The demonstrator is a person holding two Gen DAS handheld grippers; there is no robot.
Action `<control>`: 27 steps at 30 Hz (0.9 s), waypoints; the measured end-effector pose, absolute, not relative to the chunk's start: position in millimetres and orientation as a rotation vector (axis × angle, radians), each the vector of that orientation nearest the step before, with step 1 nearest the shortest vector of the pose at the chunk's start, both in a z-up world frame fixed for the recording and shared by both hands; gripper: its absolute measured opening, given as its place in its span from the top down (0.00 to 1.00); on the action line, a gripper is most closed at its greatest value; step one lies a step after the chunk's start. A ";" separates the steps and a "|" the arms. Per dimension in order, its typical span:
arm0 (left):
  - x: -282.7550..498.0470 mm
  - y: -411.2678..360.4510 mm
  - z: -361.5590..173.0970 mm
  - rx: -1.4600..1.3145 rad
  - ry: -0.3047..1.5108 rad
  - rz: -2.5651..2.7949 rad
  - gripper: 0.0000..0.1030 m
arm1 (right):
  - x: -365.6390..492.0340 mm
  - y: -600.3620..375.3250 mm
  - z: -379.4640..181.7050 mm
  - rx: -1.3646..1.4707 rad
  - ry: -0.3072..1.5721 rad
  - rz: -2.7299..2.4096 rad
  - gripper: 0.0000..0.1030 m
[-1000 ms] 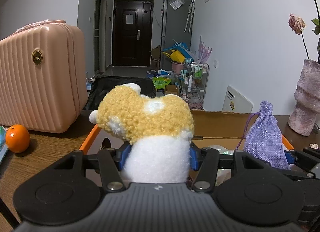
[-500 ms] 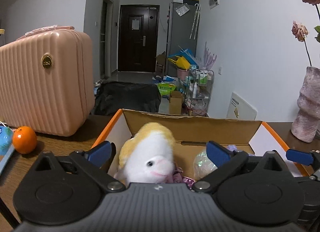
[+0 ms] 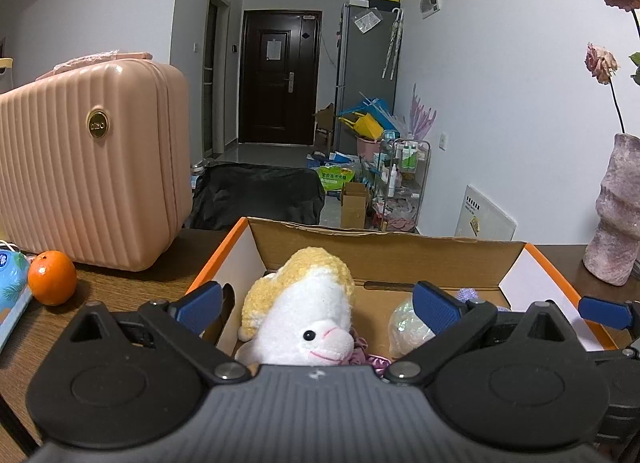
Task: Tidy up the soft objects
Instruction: 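Open both grippers to drop the sheep and sachet into the box, then move both tools back from the box toward the items on the table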
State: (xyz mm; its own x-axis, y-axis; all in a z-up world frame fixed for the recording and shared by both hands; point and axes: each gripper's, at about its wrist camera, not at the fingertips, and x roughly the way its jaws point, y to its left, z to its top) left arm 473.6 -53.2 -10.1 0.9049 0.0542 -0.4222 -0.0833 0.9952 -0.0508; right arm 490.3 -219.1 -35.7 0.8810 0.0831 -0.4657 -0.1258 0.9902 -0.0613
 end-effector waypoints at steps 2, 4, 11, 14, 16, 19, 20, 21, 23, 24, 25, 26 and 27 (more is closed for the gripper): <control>473.5 -53.3 -9.9 -0.069 0.434 0.073 0.00 | 487.0 -219.3 -34.8 -0.088 0.477 0.108 0.03; 471.3 -54.0 -10.4 -0.070 0.434 0.069 0.00 | 485.1 -220.4 -33.8 -0.085 0.471 0.107 0.03; 457.2 -53.0 -8.0 -0.065 0.412 0.059 0.00 | 472.5 -224.7 -28.8 -0.073 0.444 0.110 0.03; 450.7 -51.0 -8.6 -0.066 0.409 0.057 0.00 | 466.1 -227.1 -26.6 -0.069 0.434 0.115 0.02; 446.4 -49.3 -8.9 -0.065 0.405 0.056 0.00 | 460.8 -228.1 -25.9 -0.068 0.428 0.117 0.02; 438.9 -46.5 -9.5 -0.059 0.398 0.061 0.00 | 454.1 -229.8 -25.5 -0.069 0.421 0.123 0.02; 436.6 -45.5 -9.5 -0.058 0.397 0.060 0.00 | 452.1 -229.4 -25.7 -0.070 0.420 0.125 0.02; 434.5 -44.7 -9.9 -0.056 0.397 0.060 0.00 | 449.2 -230.0 -25.7 -0.071 0.419 0.127 0.02; 429.9 -42.7 -9.6 -0.053 0.396 0.058 0.00 | 444.1 -230.2 -26.2 -0.073 0.418 0.132 0.02; 427.8 -41.8 -9.7 -0.051 0.395 0.057 0.00 | 441.5 -230.1 -26.5 -0.075 0.418 0.135 0.02; 425.4 -41.2 -9.8 -0.049 0.394 0.057 0.00 | 439.0 -230.0 -26.7 -0.076 0.417 0.137 0.02; 423.6 -40.5 -9.8 -0.048 0.394 0.056 0.00 | 435.9 -229.5 -27.1 -0.078 0.416 0.139 0.02; 421.3 -40.0 -10.3 -0.047 0.393 0.055 0.00 | 433.2 -229.4 -27.6 -0.080 0.415 0.141 0.02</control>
